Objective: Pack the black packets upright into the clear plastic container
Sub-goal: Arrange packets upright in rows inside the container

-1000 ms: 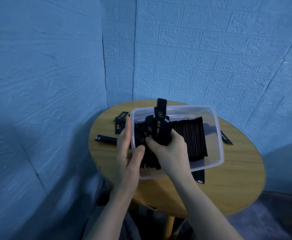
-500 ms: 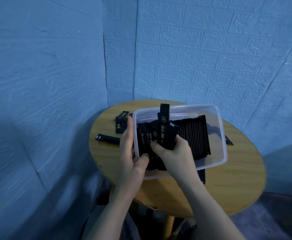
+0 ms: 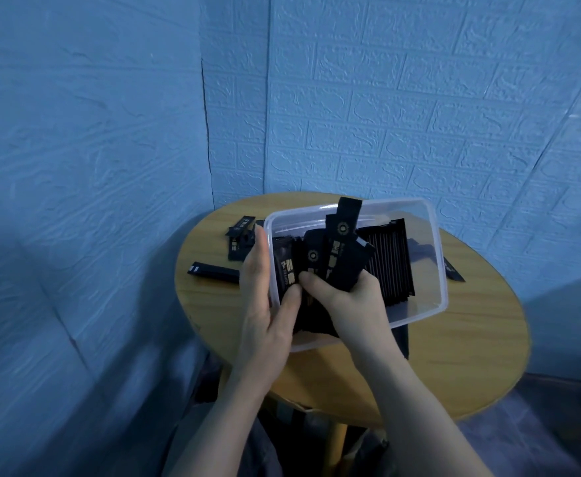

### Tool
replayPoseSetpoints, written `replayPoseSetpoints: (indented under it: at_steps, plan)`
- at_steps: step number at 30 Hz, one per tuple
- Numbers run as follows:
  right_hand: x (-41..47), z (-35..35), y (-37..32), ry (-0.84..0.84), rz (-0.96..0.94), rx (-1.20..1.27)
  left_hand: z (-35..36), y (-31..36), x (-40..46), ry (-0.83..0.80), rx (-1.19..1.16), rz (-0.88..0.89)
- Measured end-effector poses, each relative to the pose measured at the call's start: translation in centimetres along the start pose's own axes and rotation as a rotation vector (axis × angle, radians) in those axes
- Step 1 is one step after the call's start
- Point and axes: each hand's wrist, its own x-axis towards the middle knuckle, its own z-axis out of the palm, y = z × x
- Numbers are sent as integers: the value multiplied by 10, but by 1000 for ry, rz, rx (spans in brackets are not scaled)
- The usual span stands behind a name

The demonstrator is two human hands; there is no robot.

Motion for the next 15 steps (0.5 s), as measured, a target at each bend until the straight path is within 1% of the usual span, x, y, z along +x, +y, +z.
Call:
replayPoseSetpoints:
  at_steps: [3, 7, 15]
  plan:
    - [1, 0, -1, -17, 10, -28, 1, 1, 0, 0, -41, -38]
    - [1, 0, 1, -74, 22, -110, 2, 2, -2, 0, -19, -25]
    - [-5, -1, 0, -60, -34, -104, 2, 0, -2, 21, 32, 14]
